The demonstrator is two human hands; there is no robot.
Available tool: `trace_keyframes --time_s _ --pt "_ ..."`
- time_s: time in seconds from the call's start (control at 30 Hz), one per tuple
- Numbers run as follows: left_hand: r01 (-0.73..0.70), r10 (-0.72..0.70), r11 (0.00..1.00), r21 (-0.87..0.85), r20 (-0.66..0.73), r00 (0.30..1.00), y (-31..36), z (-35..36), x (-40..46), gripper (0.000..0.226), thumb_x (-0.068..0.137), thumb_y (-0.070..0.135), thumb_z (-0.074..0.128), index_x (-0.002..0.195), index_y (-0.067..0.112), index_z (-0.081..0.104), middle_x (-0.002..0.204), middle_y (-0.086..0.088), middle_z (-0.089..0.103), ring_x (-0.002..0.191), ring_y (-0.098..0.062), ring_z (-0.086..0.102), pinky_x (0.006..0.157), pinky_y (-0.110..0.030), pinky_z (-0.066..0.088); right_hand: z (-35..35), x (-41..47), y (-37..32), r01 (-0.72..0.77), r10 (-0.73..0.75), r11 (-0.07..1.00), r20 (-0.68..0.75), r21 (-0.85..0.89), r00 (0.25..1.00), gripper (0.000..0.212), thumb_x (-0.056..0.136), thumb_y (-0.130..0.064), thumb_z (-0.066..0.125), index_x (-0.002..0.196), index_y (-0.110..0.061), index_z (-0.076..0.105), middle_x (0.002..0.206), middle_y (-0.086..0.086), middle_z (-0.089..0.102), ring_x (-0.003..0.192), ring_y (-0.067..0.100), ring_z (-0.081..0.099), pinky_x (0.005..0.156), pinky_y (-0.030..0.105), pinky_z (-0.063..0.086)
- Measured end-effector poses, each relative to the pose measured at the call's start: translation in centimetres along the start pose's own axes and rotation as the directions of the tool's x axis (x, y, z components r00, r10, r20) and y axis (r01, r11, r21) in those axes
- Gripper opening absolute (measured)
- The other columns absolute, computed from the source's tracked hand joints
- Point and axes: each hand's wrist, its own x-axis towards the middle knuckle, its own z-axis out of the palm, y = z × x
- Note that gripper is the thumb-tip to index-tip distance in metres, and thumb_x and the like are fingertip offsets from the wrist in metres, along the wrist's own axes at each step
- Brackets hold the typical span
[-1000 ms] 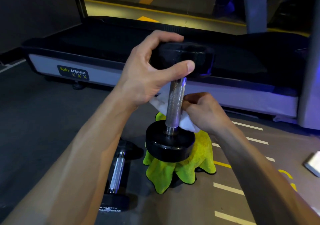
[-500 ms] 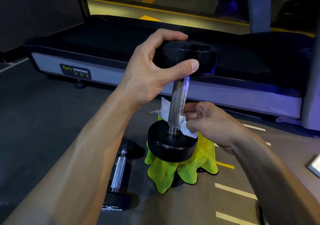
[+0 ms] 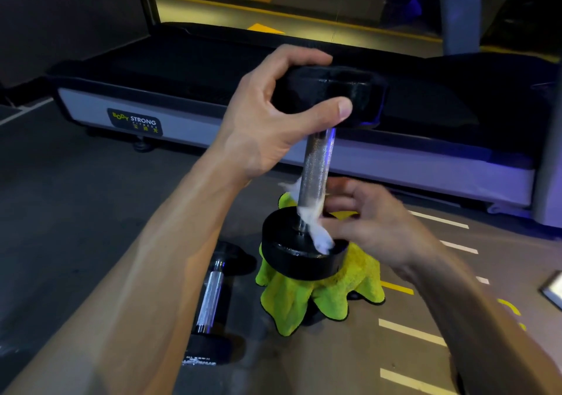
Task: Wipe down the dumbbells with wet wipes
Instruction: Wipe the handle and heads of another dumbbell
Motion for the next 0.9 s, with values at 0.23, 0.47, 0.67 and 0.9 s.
trace_keyframes --time_s 0.23,0.47,0.67,0.9 --pt "-0.015 0.015 1.000 -0.021 0.013 1.000 0.2 0.7 -0.1 0.050 0.078 0.032 0.087 0.122 0.018 0.066 0.118 -0.004 0.072 0.111 -0.020 0.071 0.101 -0.046 0.057 0.3 2.4 2.4 -0.019 -0.018 0.982 0.195 0.189 0.981 0.048 0.077 -0.011 0.082 0.124 -0.011 0.069 0.118 0.005 0.076 0.114 0.016 0.070 0.106 0.037 0.051" --pt "-0.027 0.032 0.997 0.071 -0.073 0.997 0.0 2.2 0.3 0.052 0.076 0.042 0.089 0.120 0.022 0.070 0.116 -0.003 0.071 0.107 -0.015 0.069 0.097 -0.042 0.057 3.9 -0.6 1.8 0.023 -0.138 0.959 -0.397 -0.282 0.907 0.033 0.074 -0.049 0.084 0.102 -0.033 0.076 0.090 -0.020 0.077 0.087 -0.003 0.072 0.084 0.033 0.057" --pt "-0.017 0.024 0.997 0.070 -0.108 0.994 -0.1 2.2 0.2 0.051 0.076 0.042 0.089 0.120 0.024 0.071 0.119 -0.003 0.071 0.109 -0.016 0.070 0.098 -0.046 0.057 0.7 1.5 2.1 -0.010 0.008 0.999 0.041 0.043 0.999 0.036 0.082 -0.011 0.083 0.116 -0.019 0.072 0.106 -0.007 0.079 0.103 0.005 0.073 0.095 0.028 0.054" --pt "-0.023 0.031 0.997 0.069 -0.116 0.993 -0.1 2.3 0.2 0.050 0.075 0.044 0.089 0.118 0.027 0.070 0.119 -0.001 0.071 0.110 -0.015 0.070 0.097 -0.046 0.057 1.2 1.5 2.5 -0.007 0.006 0.997 0.009 0.080 1.000 0.041 0.079 -0.014 0.087 0.117 -0.017 0.072 0.106 -0.002 0.080 0.102 0.011 0.074 0.096 0.033 0.056"
